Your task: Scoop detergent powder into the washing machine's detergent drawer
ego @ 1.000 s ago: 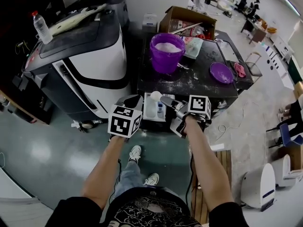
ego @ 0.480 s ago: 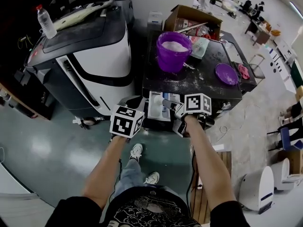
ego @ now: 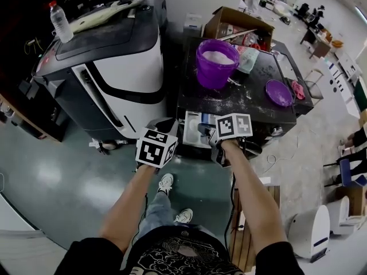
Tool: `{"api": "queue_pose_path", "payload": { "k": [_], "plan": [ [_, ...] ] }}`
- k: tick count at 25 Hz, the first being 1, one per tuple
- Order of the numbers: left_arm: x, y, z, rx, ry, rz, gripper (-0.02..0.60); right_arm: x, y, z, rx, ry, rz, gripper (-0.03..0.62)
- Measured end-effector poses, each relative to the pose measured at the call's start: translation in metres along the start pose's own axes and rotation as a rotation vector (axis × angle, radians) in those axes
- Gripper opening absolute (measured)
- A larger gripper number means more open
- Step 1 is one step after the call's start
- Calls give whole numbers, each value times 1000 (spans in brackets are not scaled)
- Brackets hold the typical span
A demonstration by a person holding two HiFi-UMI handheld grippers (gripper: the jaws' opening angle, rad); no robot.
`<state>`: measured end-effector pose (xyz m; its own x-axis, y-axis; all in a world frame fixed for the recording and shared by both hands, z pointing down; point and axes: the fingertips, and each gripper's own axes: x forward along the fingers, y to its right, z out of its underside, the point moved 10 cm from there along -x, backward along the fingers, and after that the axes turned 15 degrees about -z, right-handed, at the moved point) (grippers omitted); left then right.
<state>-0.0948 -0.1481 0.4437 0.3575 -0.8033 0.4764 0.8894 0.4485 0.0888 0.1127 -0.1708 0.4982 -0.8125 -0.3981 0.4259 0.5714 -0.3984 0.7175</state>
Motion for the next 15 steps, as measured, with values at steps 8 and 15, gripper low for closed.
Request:
{"api": "queue_pose_path", "payload": {
  "k": [8,15],
  "plan": [
    [0,0,2,1,-4,4,2,11,-7,-2,-179,-132,105,34],
    [-2,-5,1,-7,-1,-7,2,18,-13,-2,-336,-224,186,34]
  ]
}}
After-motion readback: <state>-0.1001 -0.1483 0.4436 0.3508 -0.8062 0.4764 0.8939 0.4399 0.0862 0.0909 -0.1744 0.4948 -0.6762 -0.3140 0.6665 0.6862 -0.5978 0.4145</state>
